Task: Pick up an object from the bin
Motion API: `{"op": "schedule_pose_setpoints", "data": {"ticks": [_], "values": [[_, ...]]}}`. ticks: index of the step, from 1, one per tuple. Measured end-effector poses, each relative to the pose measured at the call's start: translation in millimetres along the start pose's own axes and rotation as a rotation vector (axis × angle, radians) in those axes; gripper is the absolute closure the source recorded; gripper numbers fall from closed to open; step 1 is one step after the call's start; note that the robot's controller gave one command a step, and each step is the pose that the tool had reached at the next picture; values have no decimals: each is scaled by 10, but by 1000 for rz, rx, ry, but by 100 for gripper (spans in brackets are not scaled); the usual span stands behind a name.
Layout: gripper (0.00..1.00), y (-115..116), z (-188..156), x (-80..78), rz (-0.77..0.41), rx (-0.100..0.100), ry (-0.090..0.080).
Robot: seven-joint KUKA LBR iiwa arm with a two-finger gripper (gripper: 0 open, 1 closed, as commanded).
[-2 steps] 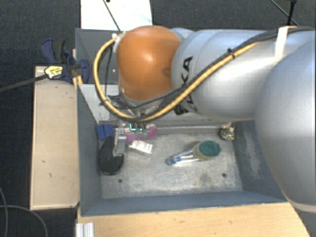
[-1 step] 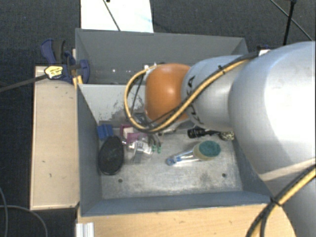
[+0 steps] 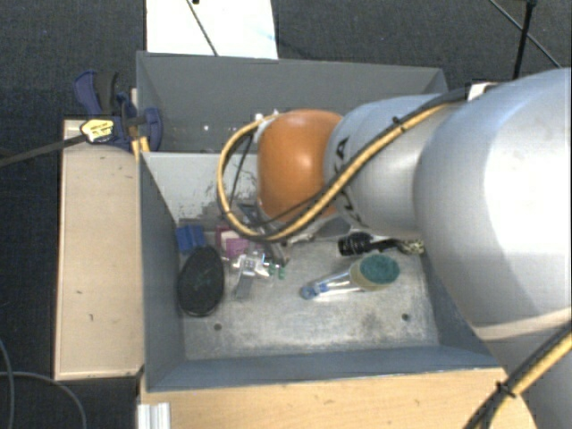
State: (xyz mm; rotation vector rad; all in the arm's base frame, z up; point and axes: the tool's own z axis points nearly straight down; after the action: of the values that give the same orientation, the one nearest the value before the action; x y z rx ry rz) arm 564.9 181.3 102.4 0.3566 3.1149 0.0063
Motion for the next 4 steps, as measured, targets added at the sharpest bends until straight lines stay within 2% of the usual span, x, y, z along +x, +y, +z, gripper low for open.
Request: {"op": "schedule_pose_setpoints", "data": {"ticks": [1,2,3,4], "values": [[0,-79,-47,-89,111,2,0],[0,-54,255,-159,191,-6,-17],[0,69,250,-99,180,-3,-18],[100,81,242,-98,184,-6,-17]]}}
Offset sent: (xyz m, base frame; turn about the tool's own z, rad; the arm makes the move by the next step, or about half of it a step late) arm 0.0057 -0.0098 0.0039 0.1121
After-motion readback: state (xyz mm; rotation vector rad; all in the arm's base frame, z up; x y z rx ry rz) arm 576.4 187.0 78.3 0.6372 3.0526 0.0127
